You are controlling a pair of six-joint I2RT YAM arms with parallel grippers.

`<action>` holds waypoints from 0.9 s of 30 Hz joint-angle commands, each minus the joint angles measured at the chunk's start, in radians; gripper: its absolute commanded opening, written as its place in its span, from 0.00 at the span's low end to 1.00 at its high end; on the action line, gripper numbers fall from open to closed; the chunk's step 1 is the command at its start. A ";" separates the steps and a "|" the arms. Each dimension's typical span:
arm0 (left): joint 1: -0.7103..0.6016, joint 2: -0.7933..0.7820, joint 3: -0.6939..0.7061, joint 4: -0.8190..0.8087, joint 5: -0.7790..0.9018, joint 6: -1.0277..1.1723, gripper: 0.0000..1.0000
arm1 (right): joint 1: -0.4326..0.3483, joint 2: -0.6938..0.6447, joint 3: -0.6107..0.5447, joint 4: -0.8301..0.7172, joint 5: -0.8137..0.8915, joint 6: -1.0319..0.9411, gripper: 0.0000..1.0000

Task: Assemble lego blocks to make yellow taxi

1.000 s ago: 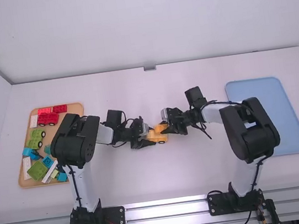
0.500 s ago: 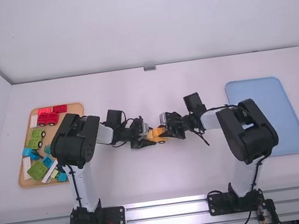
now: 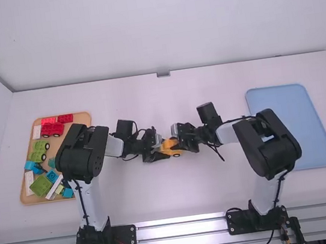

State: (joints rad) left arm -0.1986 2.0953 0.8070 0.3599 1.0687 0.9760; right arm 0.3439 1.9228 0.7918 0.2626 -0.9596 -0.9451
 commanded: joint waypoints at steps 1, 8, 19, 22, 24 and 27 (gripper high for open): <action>-0.004 0.011 0.003 -0.011 -0.015 -0.007 0.52 | -0.004 0.035 -0.006 0.008 -0.021 0.007 0.00; -0.005 0.011 0.003 -0.011 -0.016 -0.008 0.51 | -0.003 0.036 -0.006 0.025 -0.015 0.051 0.00; -0.007 0.011 0.003 -0.011 -0.016 -0.008 0.51 | 0.037 0.036 -0.006 0.035 0.039 0.068 0.00; -0.007 0.011 0.003 -0.011 -0.015 -0.007 0.51 | 0.062 0.036 -0.006 0.046 0.076 0.096 0.00; -0.008 0.011 0.003 -0.011 -0.023 -0.008 0.51 | 0.066 0.036 -0.006 0.043 0.079 0.089 0.00; -0.007 0.011 0.003 -0.011 -0.043 -0.019 0.51 | 0.059 0.036 -0.006 0.039 0.078 0.089 0.00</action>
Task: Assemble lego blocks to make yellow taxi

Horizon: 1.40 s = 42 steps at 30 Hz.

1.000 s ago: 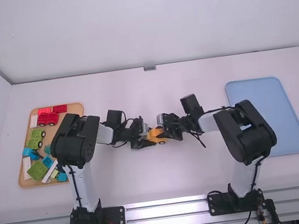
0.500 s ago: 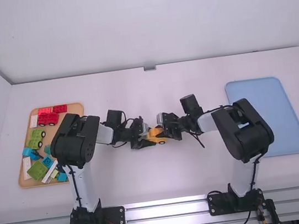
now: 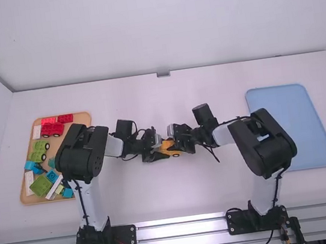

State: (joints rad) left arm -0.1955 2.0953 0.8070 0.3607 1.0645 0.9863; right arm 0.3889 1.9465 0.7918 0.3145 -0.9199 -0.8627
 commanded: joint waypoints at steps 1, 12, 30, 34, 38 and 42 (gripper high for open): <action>-0.011 0.011 0.003 -0.013 -0.044 -0.029 0.51 | 0.008 0.013 -0.006 -0.015 0.039 0.006 0.00; -0.010 0.011 0.003 -0.020 -0.045 -0.025 0.50 | 0.037 0.013 -0.006 -0.053 0.139 0.000 0.00; -0.016 0.011 0.003 -0.020 -0.060 -0.029 0.47 | 0.003 0.013 -0.007 -0.115 0.083 -0.067 0.00; -0.016 0.011 0.003 -0.019 -0.060 -0.029 0.47 | 0.002 0.015 -0.008 -0.116 0.079 -0.069 0.00; -0.016 0.011 0.003 -0.019 -0.060 -0.029 0.47 | 0.002 0.037 -0.008 -0.084 0.049 -0.055 0.00; -0.011 0.011 0.003 -0.019 -0.061 -0.029 0.47 | -0.021 0.074 -0.006 -0.016 0.043 0.029 0.00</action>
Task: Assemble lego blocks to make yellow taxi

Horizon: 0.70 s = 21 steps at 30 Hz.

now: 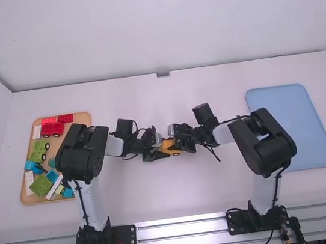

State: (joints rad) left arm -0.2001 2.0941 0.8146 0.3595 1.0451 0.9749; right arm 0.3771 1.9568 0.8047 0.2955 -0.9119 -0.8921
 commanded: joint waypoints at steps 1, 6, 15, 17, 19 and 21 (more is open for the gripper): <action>-0.008 0.012 -0.004 -0.018 -0.041 -0.017 0.47 | -0.011 0.065 -0.018 0.007 0.032 0.059 0.00; -0.011 0.012 -0.004 -0.018 -0.042 -0.017 0.47 | -0.031 0.071 -0.020 0.007 0.008 0.058 0.00; -0.006 0.012 -0.003 -0.010 -0.040 -0.018 0.46 | 0.021 0.071 -0.020 -0.026 0.104 0.043 0.00; -0.010 0.012 -0.003 -0.010 -0.041 -0.018 0.46 | 0.031 0.071 -0.020 -0.023 0.105 0.043 0.00; -0.008 0.012 -0.003 -0.011 -0.041 -0.018 0.46 | 0.037 0.071 -0.019 -0.023 0.108 0.048 0.00; -0.006 0.012 -0.003 -0.011 -0.041 -0.018 0.45 | 0.037 0.071 -0.019 -0.019 0.129 0.067 0.00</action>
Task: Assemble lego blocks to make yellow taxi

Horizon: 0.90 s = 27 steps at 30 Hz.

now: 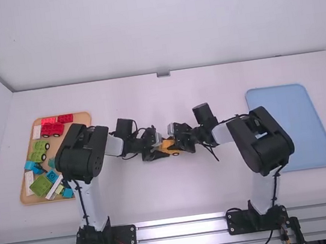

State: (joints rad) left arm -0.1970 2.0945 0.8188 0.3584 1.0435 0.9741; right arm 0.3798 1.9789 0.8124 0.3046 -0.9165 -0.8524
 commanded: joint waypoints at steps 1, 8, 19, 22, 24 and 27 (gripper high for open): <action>-0.014 0.012 -0.008 -0.010 -0.040 -0.017 0.45 | 0.033 0.048 -0.027 -0.028 0.140 0.034 0.00; -0.012 0.012 -0.008 -0.009 -0.039 -0.018 0.45 | 0.033 0.048 -0.027 -0.033 0.166 0.034 0.00; -0.010 0.012 -0.008 -0.010 -0.039 -0.018 0.43 | 0.064 0.048 0.002 -0.097 0.272 0.040 0.00; -0.014 0.012 -0.008 -0.012 -0.040 -0.016 0.42 | 0.067 0.048 0.022 -0.142 0.275 0.018 0.00; -0.010 0.012 -0.008 -0.013 -0.040 -0.017 0.42 | 0.064 0.048 0.041 -0.184 0.276 0.007 0.00; -0.014 0.012 -0.008 -0.013 -0.039 -0.017 0.41 | 0.065 0.048 0.055 -0.209 0.290 0.007 0.00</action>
State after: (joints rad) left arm -0.1909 2.0945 0.8192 0.3599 1.0420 0.9771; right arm 0.4152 1.9594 0.8864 0.1303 -0.8120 -0.8745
